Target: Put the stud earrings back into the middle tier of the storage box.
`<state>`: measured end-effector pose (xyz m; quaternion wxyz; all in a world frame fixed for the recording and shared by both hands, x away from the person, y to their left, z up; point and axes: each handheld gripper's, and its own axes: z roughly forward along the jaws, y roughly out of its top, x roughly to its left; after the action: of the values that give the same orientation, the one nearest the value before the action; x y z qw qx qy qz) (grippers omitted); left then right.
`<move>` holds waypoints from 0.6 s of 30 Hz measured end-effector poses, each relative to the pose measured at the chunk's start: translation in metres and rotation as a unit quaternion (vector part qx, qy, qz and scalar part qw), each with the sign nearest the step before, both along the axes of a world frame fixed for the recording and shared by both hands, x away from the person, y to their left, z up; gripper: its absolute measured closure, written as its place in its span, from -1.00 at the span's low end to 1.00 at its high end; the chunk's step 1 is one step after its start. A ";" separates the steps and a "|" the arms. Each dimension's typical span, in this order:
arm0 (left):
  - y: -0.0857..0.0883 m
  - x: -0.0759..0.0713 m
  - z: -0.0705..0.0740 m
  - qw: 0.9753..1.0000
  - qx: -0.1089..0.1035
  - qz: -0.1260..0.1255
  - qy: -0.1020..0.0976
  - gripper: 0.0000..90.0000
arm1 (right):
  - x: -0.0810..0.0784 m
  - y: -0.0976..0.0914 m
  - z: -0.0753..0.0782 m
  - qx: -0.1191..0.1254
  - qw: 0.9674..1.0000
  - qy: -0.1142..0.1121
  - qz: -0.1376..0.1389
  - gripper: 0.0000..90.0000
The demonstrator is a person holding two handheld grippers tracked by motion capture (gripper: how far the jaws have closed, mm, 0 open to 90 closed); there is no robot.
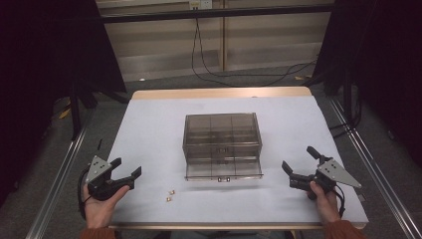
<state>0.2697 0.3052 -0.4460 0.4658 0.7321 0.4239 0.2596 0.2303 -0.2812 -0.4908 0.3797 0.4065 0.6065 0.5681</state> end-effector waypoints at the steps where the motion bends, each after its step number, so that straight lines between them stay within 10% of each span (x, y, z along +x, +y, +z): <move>1: 0.000 0.000 0.000 1.000 0.001 0.000 -0.001 -0.56 | 0.000 0.000 0.000 0.000 1.000 0.000 0.000 -1.00; 18: -0.012 -0.006 0.010 0.998 0.010 -0.041 0.047 -0.40 | 0.000 0.000 0.000 -0.001 1.000 0.000 0.000 -1.00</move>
<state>0.2640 0.2935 -0.4364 0.4484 0.7647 0.4126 0.2096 0.2304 -0.2809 -0.4907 0.3804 0.4062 0.6070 0.5673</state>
